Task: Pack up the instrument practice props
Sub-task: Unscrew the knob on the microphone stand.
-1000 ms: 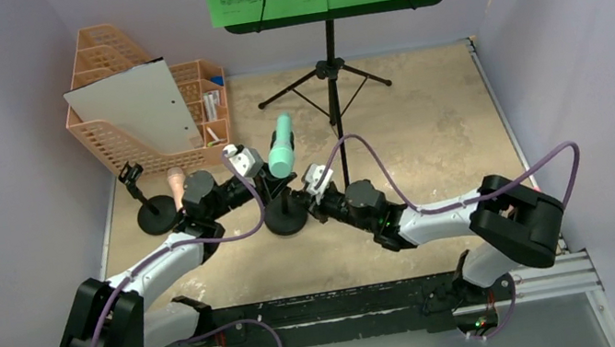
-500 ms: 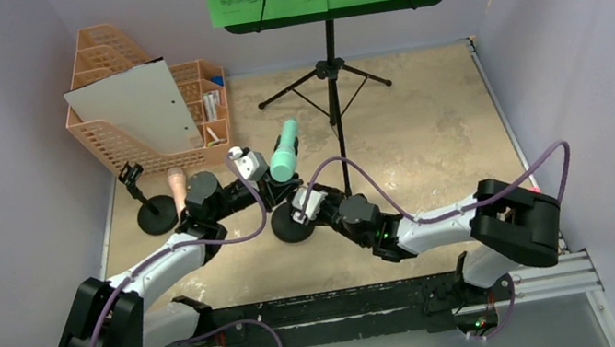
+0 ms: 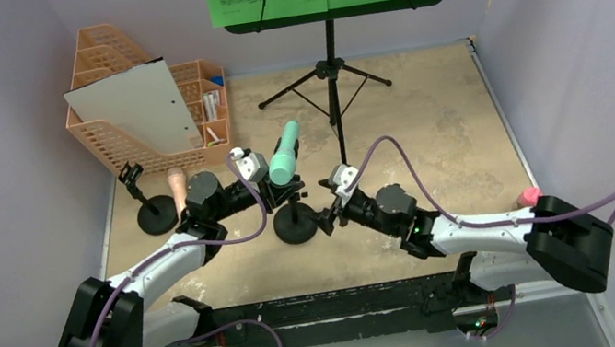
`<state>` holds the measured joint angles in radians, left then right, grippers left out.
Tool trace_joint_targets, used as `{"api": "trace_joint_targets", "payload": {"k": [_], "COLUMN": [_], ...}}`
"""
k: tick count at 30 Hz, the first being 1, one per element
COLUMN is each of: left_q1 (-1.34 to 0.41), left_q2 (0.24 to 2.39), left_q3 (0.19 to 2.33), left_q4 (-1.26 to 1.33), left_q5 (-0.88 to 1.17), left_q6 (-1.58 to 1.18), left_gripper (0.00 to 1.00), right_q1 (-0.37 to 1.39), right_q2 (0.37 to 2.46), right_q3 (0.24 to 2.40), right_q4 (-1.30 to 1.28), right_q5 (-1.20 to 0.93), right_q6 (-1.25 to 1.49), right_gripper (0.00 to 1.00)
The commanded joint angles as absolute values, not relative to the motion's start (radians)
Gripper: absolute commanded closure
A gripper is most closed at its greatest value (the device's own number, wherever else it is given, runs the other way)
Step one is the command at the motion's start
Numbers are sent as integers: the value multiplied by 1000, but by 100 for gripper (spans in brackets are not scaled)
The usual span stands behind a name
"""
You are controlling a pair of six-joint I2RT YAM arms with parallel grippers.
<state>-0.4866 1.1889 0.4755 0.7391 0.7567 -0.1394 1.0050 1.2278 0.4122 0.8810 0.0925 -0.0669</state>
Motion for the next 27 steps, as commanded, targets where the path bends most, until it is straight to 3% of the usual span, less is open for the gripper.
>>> {"api": "trace_joint_targets", "payload": {"k": [1,15,27], "left_q1": [-488,-488,-488], "left_q2": [1175,1175,1173], "left_q3": [483,485,485], "left_q4": [792,788,783], "left_q5": [782,787,777], "left_q6": [-155,-155,-149], "left_gripper": [100,100,100], "right_q1": [944,896,913], "right_q2": [1148,1244,1325], "right_q3": [375,526,647], "right_q4": [943,795,612], "right_q5": [-93,-174,-93], "right_q6": [60,-304,-444], "right_gripper": [20,21,53]}}
